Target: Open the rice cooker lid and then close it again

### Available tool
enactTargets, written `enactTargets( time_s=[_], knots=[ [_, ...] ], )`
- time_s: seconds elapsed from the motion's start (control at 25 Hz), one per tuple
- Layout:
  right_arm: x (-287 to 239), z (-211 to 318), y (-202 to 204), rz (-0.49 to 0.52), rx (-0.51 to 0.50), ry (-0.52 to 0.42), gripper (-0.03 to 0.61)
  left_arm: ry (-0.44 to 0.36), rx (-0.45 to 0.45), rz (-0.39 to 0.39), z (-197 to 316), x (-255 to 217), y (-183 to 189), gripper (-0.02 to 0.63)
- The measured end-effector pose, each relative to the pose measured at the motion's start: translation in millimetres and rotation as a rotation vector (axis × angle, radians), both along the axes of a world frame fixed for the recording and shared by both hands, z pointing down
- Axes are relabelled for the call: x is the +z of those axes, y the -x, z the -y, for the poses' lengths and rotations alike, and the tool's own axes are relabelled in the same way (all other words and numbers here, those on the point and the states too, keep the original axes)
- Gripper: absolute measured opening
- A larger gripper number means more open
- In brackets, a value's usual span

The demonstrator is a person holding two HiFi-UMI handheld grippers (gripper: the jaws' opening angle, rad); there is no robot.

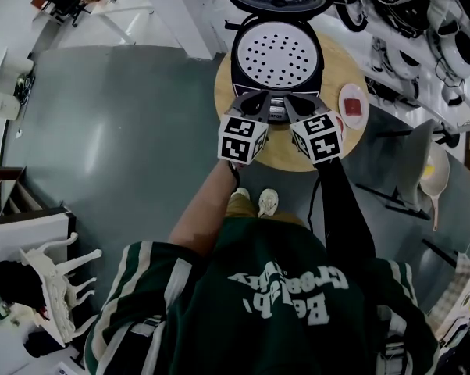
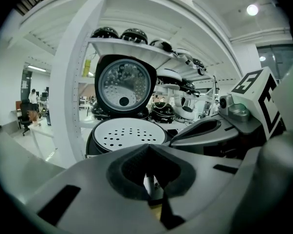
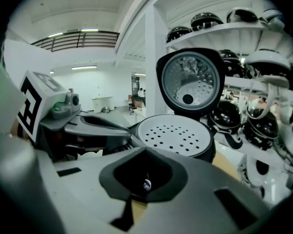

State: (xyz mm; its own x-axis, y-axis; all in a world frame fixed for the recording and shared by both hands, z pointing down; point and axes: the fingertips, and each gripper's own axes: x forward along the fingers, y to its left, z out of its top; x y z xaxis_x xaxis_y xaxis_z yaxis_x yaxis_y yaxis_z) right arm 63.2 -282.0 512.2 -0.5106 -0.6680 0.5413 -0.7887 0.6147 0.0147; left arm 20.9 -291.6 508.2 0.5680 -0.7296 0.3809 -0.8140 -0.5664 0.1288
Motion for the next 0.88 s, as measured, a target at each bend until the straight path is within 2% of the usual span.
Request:
enactTargets(
  time_s=[0.36,0.6,0.76,0.88],
  knots=[
    [1,0,-1,0.014,0.018,0.001,0.003,0.0,0.005,0.005,-1,2,0,0.0],
    [2,-1,-2,0.05,0.049,-0.003,0.003,0.0,0.013,0.052,-4,6,0,0.0],
    [-4,-10,-2,0.033,0.056,-0.042,0.005,-0.041,-0.04,0.072,-6,-5,14,0.0],
    [-19,-10,-2,0.05,0.068,-0.1,0.005,-0.097,-0.097,0.055,-4,-25,33,0.0]
  ],
)
